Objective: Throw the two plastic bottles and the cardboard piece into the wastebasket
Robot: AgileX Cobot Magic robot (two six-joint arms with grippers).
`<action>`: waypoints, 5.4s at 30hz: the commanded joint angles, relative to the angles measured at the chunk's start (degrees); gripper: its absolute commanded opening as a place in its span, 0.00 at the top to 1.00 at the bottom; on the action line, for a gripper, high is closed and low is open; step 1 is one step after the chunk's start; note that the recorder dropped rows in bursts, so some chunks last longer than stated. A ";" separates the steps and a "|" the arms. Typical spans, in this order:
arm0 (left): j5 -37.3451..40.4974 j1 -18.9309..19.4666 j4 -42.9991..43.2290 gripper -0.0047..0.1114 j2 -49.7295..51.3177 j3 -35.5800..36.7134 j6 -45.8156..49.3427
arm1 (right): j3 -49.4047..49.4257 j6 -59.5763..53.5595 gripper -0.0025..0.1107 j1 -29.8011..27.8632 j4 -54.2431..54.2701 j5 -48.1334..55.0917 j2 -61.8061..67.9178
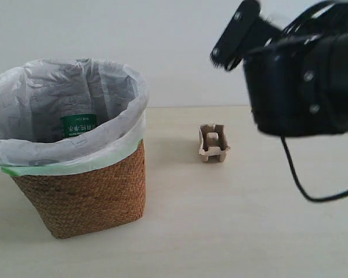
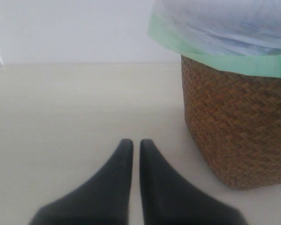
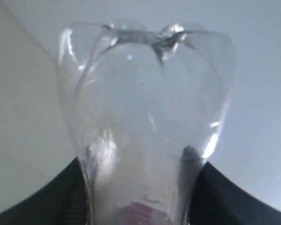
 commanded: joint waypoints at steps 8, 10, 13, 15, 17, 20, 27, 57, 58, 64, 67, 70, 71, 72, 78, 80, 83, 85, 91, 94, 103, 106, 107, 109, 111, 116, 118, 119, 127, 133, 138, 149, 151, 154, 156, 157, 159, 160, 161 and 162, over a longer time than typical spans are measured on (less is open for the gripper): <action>-0.02 -0.35 -0.38 0.92 -0.11 0.15 0.01 | -15.27 1.89 0.98 -11.72 15.50 -12.47 -9.96; -0.02 -0.35 -0.38 0.92 -0.11 0.15 0.01 | -16.22 0.56 0.98 -13.51 15.10 -9.80 -9.96; -0.02 -0.35 -0.38 0.92 -0.11 0.15 0.01 | -16.78 -1.89 0.98 -15.53 13.78 -6.64 -10.05; -0.02 -0.35 -0.38 0.92 -0.11 0.15 0.01 | -16.78 -3.20 0.98 -16.63 12.34 -4.61 -10.05; -0.02 -0.35 -0.38 0.92 -0.11 0.15 0.01 | -16.78 -3.66 0.98 -17.13 10.51 -2.65 -10.05; -0.02 -0.35 -0.38 0.92 -0.11 0.15 0.01 | -16.78 -3.93 0.98 -17.13 8.95 -1.80 -10.05; -0.02 -0.35 -0.38 0.92 -0.11 0.15 0.01 | -16.78 -1.02 0.98 -17.13 19.95 -9.81 -9.55; -0.02 -0.35 -0.38 0.92 -0.11 0.15 0.01 | -31.41 -25.65 0.09 -8.10 79.77 -30.78 -0.15; -0.02 -0.35 -0.38 0.92 -0.11 0.15 0.01 | -31.41 -22.25 0.09 -8.10 75.27 -28.30 0.01; -0.02 -0.35 -0.38 0.92 -0.11 0.15 0.01 | -31.29 -8.80 0.09 -9.36 58.21 -12.13 4.05; -0.02 -0.35 -0.38 0.92 -0.11 0.15 0.01 | -31.29 -10.30 0.09 -12.41 61.48 -7.95 7.44; -0.02 -0.35 -0.38 0.92 -0.11 0.15 0.01 | -31.29 -14.85 0.09 -16.60 69.56 -8.74 11.04; -0.02 -0.35 -0.38 0.92 -0.11 0.15 0.01 | -31.29 -16.23 0.09 -17.86 72.33 -9.66 12.23; -0.02 -0.35 -0.38 0.92 -0.11 0.15 0.01 | -31.29 -17.35 0.09 -18.81 74.19 -10.72 13.16; -0.02 -0.35 -0.38 0.92 -0.11 0.15 0.01 | -31.29 -20.21 0.09 -21.29 76.52 -20.98 20.32; -0.02 -0.35 -0.38 0.92 -0.11 0.15 0.01 | -31.85 -20.56 0.09 -21.39 76.52 -23.66 23.31; -0.02 -0.35 -0.38 0.92 -0.11 0.15 0.01 | -34.66 -20.78 0.09 -22.04 76.34 -24.25 28.05; -0.02 -0.35 -0.38 0.92 -0.11 0.15 0.01 | -36.98 -22.89 0.09 -22.26 76.98 -24.03 30.98; -0.02 -0.35 -0.38 0.92 -0.11 0.15 0.01 | -43.86 -25.52 0.08 -22.41 77.89 -24.19 39.31; -0.02 -0.35 -0.38 0.92 -0.11 0.15 0.01 | -46.66 -25.52 0.08 -22.87 77.89 -24.08 42.30; -0.02 -0.35 -0.38 0.92 -0.11 0.15 0.01 | -48.60 -28.42 0.09 -25.07 77.89 -24.26 47.06; -0.02 -0.35 -0.38 0.92 -0.11 0.15 0.01 | -48.60 -29.68 0.11 -25.07 78.04 -24.68 47.98; -0.02 -0.35 -0.38 0.92 -0.11 0.15 0.01 | -48.60 -29.68 0.17 -25.07 77.91 -24.89 47.98; -0.02 -0.35 -0.38 0.92 -0.11 0.15 0.01 | -48.60 -29.91 0.43 -25.07 77.91 -25.89 47.86; -0.02 -0.35 -0.38 0.92 -0.11 0.15 0.01 | -48.60 -29.91 0.76 -25.07 77.54 -26.21 47.86; -0.02 -0.35 -0.38 0.92 -0.11 0.15 0.01 | -48.60 -30.80 0.98 -24.97 77.39 -20.89 47.46; -0.02 -0.35 -0.38 0.92 -0.11 0.15 0.01 | -48.60 -30.62 0.98 -24.97 76.05 -17.61 45.57; -0.02 -0.35 -0.38 0.92 -0.11 0.15 0.01 | -48.60 -30.66 0.98 -24.97 75.00 -16.16 44.40; -0.02 -0.35 -0.38 0.92 -0.11 0.15 0.01 | -48.60 -26.79 0.98 -24.97 66.63 -3.38 29.21; -0.02 -0.35 -0.38 0.92 -0.11 0.15 0.01 | -48.60 -24.33 0.98 -24.97 59.25 1.32 17.70; -0.02 -0.35 -0.38 0.92 -0.11 0.15 0.01 | -48.60 -21.81 0.98 -24.97 52.51 1.32 10.70; -0.02 -0.35 -0.38 0.92 -0.11 0.15 0.01 | -46.58 -19.39 0.98 -24.44 63.83 1.32 9.53; -0.02 -0.35 -0.38 0.92 -0.11 0.15 0.01 | -46.47 -19.79 0.98 -23.92 71.31 1.32 10.18; -0.02 -0.35 -0.38 0.92 -0.11 0.15 0.01 | -46.47 -38.06 0.94 -23.92 112.24 -3.52 10.66; -0.02 -0.35 -0.38 0.92 -0.11 0.15 0.01 | -46.57 -48.70 0.65 -22.00 137.65 -7.81 11.75; -0.02 -0.35 -0.38 0.92 -0.11 0.15 0.01 | -46.82 -49.20 0.46 -20.95 139.96 -9.15 11.88; -0.02 -0.35 -0.38 0.92 -0.11 0.15 0.01 | -46.81 -49.57 0.08 -18.56 134.16 -11.58 11.97; -0.02 -0.35 -0.38 0.92 -0.11 0.15 0.01 | -46.81 -47.27 0.12 -18.07 130.18 -11.82 11.97; -0.02 -0.35 -0.38 0.92 -0.11 0.15 0.01 | -46.81 -46.37 0.13 -18.07 128.76 -11.69 11.97; -0.02 -0.35 -0.38 0.92 -0.11 0.15 0.01 | -46.81 -44.70 0.13 -18.07 126.93 -11.79 11.97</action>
